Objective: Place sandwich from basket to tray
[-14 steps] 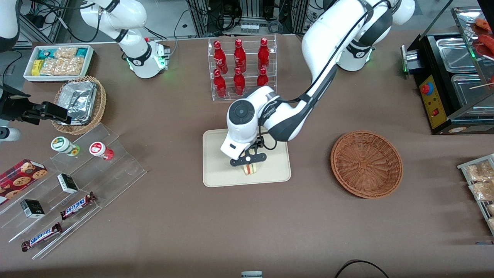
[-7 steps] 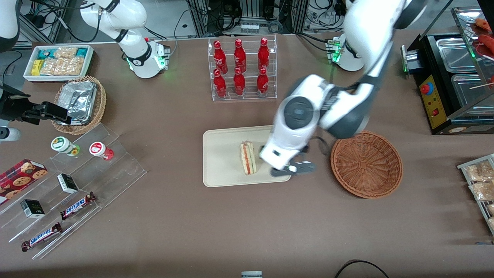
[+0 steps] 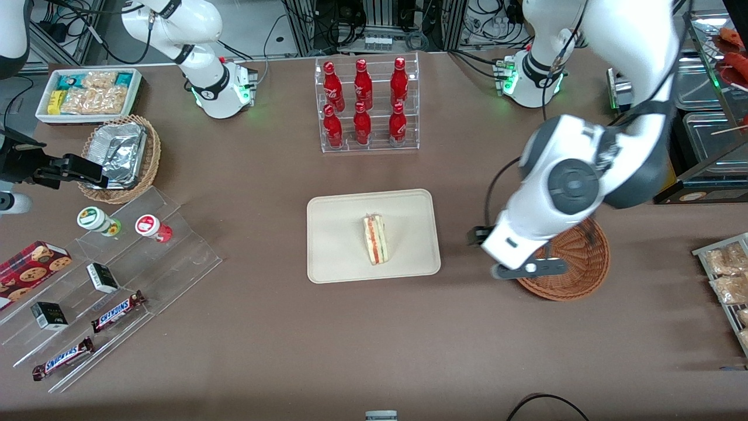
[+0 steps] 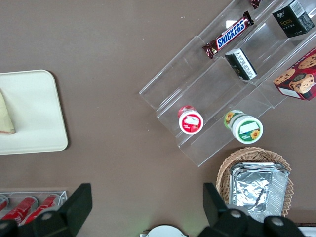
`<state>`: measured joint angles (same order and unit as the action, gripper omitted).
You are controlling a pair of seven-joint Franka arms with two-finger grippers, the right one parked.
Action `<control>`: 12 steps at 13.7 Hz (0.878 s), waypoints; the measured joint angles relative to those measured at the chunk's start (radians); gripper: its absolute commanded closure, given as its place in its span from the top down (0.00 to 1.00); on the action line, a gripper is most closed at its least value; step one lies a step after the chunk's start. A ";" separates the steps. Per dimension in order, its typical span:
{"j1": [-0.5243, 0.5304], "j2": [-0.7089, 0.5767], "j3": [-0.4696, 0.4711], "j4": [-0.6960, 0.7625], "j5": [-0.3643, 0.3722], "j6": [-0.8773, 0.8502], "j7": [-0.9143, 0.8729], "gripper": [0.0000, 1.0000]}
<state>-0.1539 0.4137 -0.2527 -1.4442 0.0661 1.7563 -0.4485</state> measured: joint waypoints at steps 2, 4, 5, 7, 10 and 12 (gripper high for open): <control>0.066 -0.083 0.000 -0.083 -0.008 -0.003 0.077 1.00; 0.117 -0.162 0.000 -0.164 -0.022 -0.009 0.140 1.00; 0.136 -0.198 0.001 -0.200 -0.028 -0.020 0.171 1.00; 0.165 -0.268 0.002 -0.261 -0.034 -0.050 0.228 1.00; 0.202 -0.355 0.004 -0.299 -0.043 -0.138 0.282 1.00; 0.222 -0.400 0.006 -0.301 -0.056 -0.189 0.318 1.00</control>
<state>0.0680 0.0133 -0.2469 -1.7455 0.0103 1.5676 -0.1308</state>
